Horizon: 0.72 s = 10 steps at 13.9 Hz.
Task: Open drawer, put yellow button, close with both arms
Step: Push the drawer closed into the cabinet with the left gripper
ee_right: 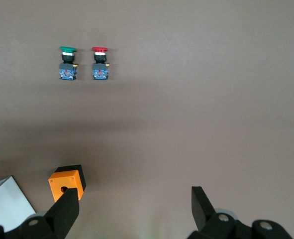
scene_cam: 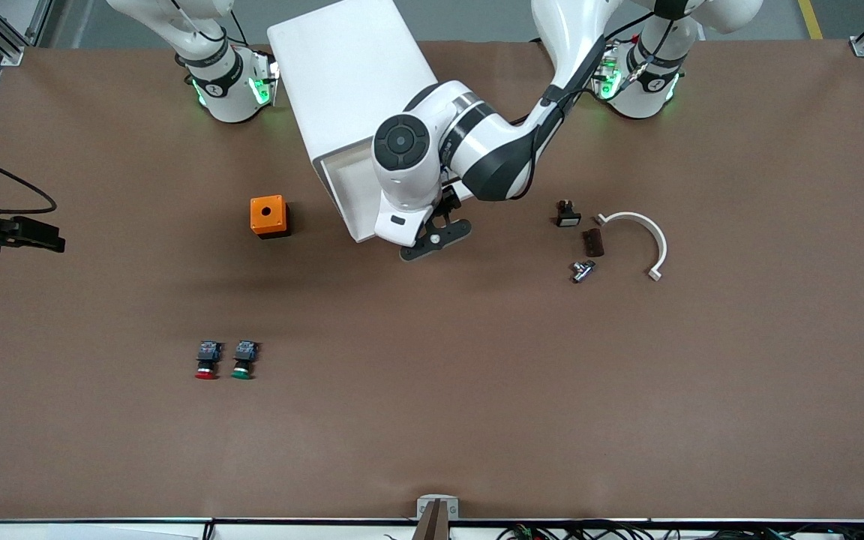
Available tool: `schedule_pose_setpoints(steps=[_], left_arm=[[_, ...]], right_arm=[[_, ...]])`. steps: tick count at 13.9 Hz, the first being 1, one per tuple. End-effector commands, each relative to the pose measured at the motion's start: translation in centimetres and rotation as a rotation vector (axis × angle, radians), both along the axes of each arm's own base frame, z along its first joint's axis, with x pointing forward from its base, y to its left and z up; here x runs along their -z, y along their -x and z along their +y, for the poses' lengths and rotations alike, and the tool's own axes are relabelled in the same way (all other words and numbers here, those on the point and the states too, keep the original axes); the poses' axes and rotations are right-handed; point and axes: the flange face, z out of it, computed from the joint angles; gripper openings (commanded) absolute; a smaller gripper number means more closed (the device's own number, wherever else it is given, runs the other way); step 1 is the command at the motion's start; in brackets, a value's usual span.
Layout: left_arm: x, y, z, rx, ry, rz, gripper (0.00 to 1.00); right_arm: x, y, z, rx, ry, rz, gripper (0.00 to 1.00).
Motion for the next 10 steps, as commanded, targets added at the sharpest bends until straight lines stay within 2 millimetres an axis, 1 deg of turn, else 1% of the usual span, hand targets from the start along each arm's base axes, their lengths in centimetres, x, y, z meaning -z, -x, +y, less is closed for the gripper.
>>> schedule_pose_setpoints(steps=[1, 3, 5, 6, 8, 9, 10], left_arm=[[0.1, 1.8, -1.1, -0.012, -0.024, -0.014, 0.99], [0.0, 3.2, -2.0, -0.024, -0.028, -0.005, 0.99], [0.1, 4.7, -3.1, -0.021, -0.031, -0.001, 0.99], [0.1, 5.1, -3.4, -0.019, -0.026, 0.007, 0.99], [0.2, 6.6, -4.5, -0.034, -0.004, 0.048, 0.99], [0.3, 6.9, -4.7, -0.056, 0.0, 0.062, 0.99], [0.4, 7.5, -5.1, -0.066, 0.004, 0.079, 0.99]], right_arm=[[-2.5, -0.1, 0.4, -0.005, 0.015, -0.04, 1.0], [-3.3, 0.0, 0.7, -0.015, 0.008, -0.05, 1.0], [-3.7, 1.3, 1.4, -0.016, 0.007, 0.006, 1.0], [-3.8, 1.7, 1.5, -0.016, 0.003, 0.014, 1.0], [-4.8, 2.9, 2.6, -0.032, -0.01, -0.008, 1.0], [-5.4, 3.5, 3.5, -0.047, -0.014, -0.033, 1.0], [-5.3, 4.0, 3.9, -0.046, -0.013, -0.043, 1.0]])
